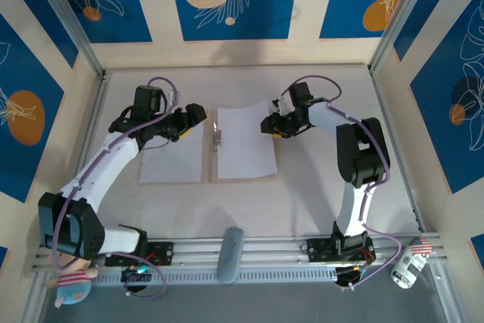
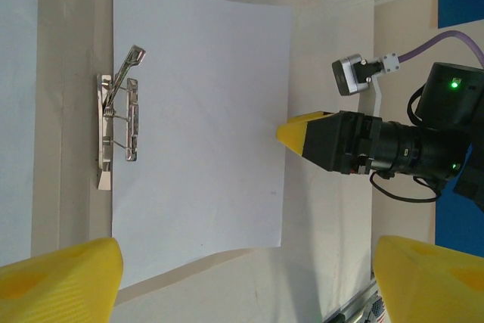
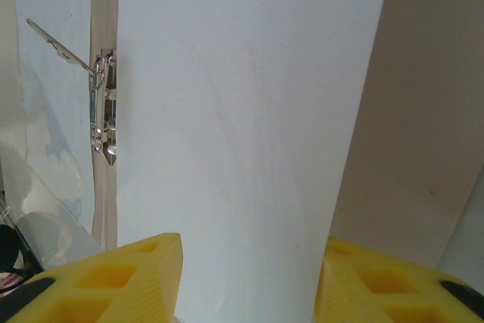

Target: Put the files into the folder

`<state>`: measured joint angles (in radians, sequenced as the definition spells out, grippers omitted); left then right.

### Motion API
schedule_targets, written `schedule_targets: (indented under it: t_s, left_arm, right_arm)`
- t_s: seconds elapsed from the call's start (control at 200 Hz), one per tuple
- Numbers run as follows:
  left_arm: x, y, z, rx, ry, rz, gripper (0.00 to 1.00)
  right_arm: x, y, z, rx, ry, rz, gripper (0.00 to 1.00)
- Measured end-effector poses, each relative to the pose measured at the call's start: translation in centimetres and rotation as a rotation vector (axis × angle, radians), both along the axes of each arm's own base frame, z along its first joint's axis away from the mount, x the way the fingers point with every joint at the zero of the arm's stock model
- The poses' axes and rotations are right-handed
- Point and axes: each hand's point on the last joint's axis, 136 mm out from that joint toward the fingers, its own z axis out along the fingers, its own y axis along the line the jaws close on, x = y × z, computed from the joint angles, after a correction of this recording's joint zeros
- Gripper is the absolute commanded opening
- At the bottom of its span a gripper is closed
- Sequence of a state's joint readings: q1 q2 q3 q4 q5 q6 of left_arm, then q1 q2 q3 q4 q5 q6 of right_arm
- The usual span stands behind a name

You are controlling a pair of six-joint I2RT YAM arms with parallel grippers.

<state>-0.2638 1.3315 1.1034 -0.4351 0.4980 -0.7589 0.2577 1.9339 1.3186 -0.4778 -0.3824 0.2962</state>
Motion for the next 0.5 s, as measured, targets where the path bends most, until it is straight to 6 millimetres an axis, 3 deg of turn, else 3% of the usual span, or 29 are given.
schedule_targets:
  t_s: [0.495]
  left_arm:
    - [-0.06, -0.08, 0.04, -0.004, 0.001, -0.005, 0.86]
  right_arm:
    - [-0.24, -0.23, -0.30, -0.020, 0.012, -0.005, 0.50]
